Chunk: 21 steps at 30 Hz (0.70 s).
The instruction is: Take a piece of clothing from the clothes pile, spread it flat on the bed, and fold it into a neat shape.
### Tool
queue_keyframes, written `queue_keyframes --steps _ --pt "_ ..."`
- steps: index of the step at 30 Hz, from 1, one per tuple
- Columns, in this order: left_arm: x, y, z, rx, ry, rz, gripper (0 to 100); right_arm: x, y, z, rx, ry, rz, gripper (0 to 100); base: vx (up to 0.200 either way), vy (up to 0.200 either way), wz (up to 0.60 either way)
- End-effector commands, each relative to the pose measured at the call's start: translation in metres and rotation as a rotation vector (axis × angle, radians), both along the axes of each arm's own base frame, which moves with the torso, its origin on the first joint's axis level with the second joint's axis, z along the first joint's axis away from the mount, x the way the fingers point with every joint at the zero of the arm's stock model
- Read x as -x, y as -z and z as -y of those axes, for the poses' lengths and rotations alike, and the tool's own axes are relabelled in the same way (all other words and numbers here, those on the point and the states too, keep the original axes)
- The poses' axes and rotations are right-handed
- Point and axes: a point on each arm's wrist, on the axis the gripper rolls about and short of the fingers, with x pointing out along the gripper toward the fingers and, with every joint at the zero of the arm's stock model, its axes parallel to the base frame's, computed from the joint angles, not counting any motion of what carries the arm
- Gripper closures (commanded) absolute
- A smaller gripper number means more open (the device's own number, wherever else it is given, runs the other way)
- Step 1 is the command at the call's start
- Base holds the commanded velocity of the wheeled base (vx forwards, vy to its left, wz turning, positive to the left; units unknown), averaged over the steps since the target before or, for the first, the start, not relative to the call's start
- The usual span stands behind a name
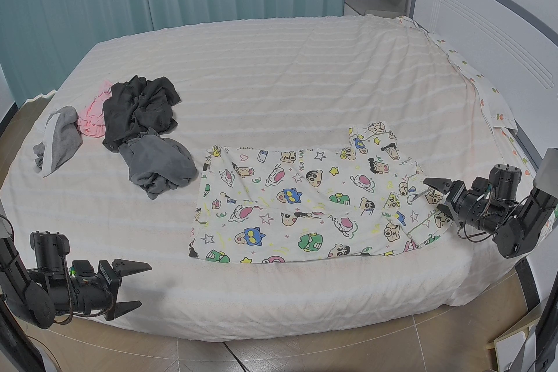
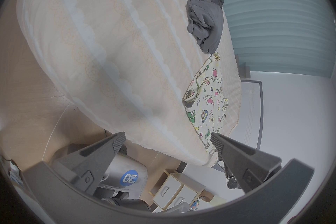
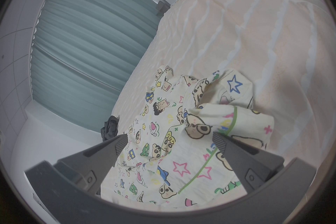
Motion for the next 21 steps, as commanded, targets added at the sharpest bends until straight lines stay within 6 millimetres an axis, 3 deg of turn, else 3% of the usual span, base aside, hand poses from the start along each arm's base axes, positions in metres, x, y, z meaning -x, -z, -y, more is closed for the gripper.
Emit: queue_keyframes --steps 1,6,11,21 --pt "0.0 0.0 0.0 0.0 0.0 -0.001 0 0.0 -0.006 -0.012 0.002 -0.037 0.015 0 0.0 0.0 0.0" --pt "0.0 0.0 0.0 0.0 0.0 -0.001 0 -0.005 -0.012 -0.024 0.002 -0.071 0.043 0 0.0 0.0 0.0" --pt "0.0 0.001 0.0 0.001 0.001 -0.006 0 -0.019 -0.013 -0.023 0.004 -0.063 0.071 0 0.0 0.0 0.0" --pt "-0.001 0.002 0.002 -0.009 -0.001 -0.009 0 -0.038 0.01 0.008 0.006 0.021 0.049 0 0.0 0.0 0.0"
